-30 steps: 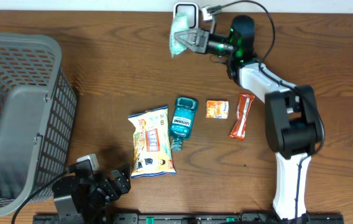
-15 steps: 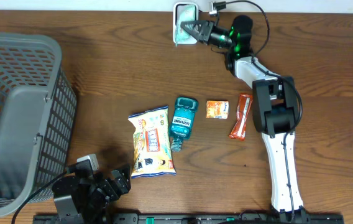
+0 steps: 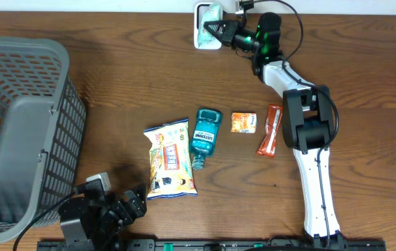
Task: Scan the item barcode
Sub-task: 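Hold the mint-green pouch barcode against the scanner window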
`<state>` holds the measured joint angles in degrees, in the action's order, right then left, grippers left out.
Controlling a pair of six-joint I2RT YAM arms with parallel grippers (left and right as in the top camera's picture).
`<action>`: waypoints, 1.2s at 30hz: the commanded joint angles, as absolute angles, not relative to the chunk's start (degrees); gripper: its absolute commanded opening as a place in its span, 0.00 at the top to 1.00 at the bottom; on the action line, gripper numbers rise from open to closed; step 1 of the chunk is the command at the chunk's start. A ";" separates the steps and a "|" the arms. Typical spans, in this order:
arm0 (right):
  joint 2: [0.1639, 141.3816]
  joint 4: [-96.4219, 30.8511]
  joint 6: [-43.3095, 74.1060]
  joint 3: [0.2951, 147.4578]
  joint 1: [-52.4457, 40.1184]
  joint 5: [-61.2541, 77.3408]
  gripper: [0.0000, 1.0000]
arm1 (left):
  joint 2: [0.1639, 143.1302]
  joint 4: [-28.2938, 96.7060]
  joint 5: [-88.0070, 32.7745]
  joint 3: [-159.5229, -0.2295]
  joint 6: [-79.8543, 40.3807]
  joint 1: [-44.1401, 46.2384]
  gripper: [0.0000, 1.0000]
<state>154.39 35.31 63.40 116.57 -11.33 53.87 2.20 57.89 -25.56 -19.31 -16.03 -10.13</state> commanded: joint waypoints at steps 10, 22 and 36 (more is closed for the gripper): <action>155.76 20.47 56.66 117.97 -12.10 43.46 0.99 | 2.11 60.12 -26.15 -18.98 -15.05 -10.33 0.02; 155.74 7.62 55.77 117.97 -11.92 38.44 0.98 | 2.11 60.12 -26.15 -18.98 -15.05 -10.33 0.02; 152.92 -4.91 54.30 117.99 -11.11 33.32 0.99 | 2.11 60.12 -26.15 -18.98 -15.05 -10.33 0.02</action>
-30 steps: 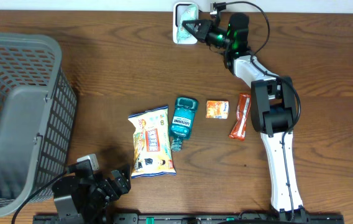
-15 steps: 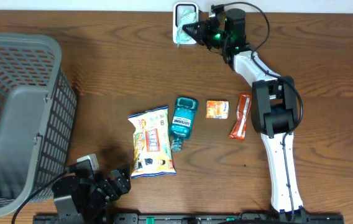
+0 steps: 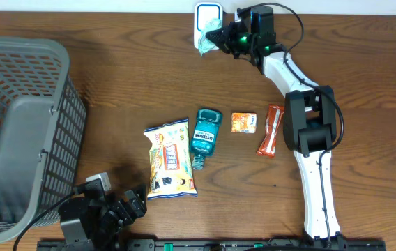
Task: Scan the item barcode
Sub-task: 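Hold the mint-green pouch barcode against the scanner window, then carry the pouch right and drop it off the table edge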
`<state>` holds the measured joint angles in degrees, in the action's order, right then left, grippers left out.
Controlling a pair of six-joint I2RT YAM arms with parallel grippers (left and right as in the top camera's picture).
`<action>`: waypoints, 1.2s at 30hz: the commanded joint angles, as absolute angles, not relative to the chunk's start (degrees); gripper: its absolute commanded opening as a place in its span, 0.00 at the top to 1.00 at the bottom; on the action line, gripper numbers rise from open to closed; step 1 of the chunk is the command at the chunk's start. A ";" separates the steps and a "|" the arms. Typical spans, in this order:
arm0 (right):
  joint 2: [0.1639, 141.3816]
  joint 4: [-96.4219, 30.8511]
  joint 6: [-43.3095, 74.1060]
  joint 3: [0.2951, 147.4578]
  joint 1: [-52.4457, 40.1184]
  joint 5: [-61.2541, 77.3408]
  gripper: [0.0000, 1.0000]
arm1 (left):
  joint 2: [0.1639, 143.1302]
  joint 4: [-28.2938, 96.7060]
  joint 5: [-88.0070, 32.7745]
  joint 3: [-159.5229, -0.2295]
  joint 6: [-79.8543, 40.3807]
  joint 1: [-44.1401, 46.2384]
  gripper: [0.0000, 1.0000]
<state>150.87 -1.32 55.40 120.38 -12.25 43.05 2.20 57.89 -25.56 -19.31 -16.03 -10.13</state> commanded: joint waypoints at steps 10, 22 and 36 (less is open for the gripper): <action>132.99 -38.37 39.97 117.99 -11.07 2.11 0.99 | 2.11 60.12 -26.15 -18.98 -15.05 -10.33 0.02; 122.83 -70.72 43.81 116.64 -1.61 -44.99 0.99 | 2.11 60.12 -26.15 -18.98 -15.05 -10.33 0.02; 122.93 -46.33 32.75 93.51 24.91 -43.79 0.97 | 2.11 60.12 -26.15 -18.98 -15.05 -10.33 0.02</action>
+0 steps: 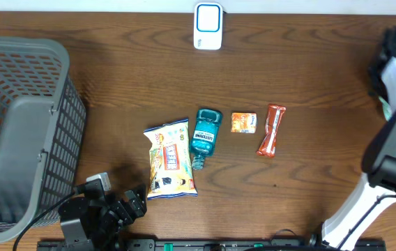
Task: Scan the item barcode
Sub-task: 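Carry the pouch right and drop it off the table edge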
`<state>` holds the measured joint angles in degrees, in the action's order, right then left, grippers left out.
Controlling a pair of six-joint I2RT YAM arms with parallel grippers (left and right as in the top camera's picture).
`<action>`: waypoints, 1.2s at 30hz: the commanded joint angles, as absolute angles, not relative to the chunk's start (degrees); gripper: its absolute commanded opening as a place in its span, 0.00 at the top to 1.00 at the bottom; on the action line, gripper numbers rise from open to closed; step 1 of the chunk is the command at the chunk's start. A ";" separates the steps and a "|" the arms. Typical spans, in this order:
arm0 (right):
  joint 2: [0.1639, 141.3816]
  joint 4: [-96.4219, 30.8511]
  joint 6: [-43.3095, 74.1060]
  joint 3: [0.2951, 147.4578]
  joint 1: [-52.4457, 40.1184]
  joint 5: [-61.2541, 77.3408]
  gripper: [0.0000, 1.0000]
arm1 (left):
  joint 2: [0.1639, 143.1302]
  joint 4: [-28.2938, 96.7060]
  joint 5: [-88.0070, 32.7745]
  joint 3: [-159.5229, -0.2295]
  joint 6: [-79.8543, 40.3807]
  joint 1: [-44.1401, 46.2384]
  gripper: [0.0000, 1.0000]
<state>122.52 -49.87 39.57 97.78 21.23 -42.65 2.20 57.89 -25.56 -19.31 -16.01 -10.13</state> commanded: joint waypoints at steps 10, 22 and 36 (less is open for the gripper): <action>122.74 -39.59 16.27 94.08 38.26 -37.36 0.78 | 2.11 60.12 -26.15 -18.98 -15.05 -10.33 0.02; 115.94 -43.79 16.12 103.35 37.71 -21.34 0.43 | 2.11 60.12 -26.15 -18.98 -15.05 -10.33 0.02; 109.01 -63.53 30.83 103.09 18.74 3.27 0.01 | 2.11 60.12 -26.15 -18.98 -15.05 -10.33 0.01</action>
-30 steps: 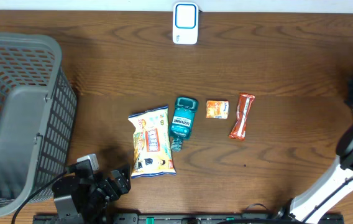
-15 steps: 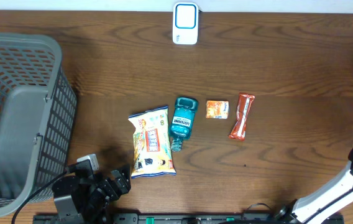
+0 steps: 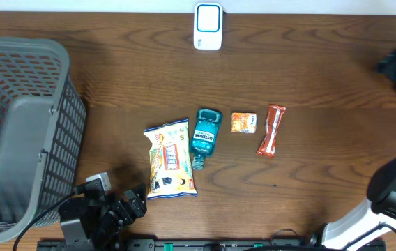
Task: Scan the item barcode
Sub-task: 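Carry the pouch right and drop it off the table edge, then move the right gripper to the orange packet and grasp it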
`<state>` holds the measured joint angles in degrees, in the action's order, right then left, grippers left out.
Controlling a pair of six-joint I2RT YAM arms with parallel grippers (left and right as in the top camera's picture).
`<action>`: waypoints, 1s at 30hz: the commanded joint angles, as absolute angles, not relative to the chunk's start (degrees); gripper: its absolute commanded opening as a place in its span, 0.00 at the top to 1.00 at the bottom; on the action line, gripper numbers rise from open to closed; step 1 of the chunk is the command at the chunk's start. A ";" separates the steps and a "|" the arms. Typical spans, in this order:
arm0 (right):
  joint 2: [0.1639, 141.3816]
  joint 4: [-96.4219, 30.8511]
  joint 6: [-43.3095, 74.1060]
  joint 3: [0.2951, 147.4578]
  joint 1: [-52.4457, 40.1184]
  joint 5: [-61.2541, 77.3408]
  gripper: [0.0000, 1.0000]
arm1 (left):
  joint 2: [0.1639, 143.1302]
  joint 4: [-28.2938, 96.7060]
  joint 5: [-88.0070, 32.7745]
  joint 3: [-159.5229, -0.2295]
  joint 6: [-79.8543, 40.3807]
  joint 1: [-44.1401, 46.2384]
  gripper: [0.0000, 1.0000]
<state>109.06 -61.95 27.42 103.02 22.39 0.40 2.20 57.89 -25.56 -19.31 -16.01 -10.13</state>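
Observation:
The white barcode scanner (image 3: pixel 208 26) with a blue face lies at the table's far edge, nothing over it. My right arm reaches in from the right border; its dark gripper (image 3: pixel 395 66) sits at the far right edge, far from the scanner. Its jaws are too dark and cropped to read, and no item shows in them. On the middle of the table lie a snack bag (image 3: pixel 170 159), a teal mouthwash bottle (image 3: pixel 203 137), a small orange packet (image 3: pixel 243 122) and a red bar wrapper (image 3: pixel 271 130). My left gripper (image 3: pixel 135 201) rests folded at the near left edge.
A large grey mesh basket (image 3: pixel 24 132) fills the left side of the table. The left arm's base and cables (image 3: pixel 86 213) sit at the front left. Bare wood lies between the scanner and the row of items.
The right arm has moved further off to the right: its white link has left the view and only the dark gripper head shows at the edge. Items, scanner and left arm are unmoved.
First my right gripper held a pale green packet over the scanner. Then it held the packet just right of the scanner. Later the arm stood at the far right edge with the scanner uncovered. Now only its gripper head shows there, the packet unseen.

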 commanded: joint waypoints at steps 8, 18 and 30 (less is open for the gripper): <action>109.01 -71.02 25.78 100.31 3.53 4.60 0.18 | 2.11 60.12 -26.15 -18.98 -15.05 -10.33 0.01; 109.01 -64.60 31.38 84.47 -8.67 -8.58 0.99 | 2.11 60.12 -26.15 -18.98 -15.05 -10.33 0.02; 109.08 -42.50 25.43 69.60 -8.73 -8.45 0.98 | 2.11 60.12 -26.15 -18.98 -15.05 -10.33 0.02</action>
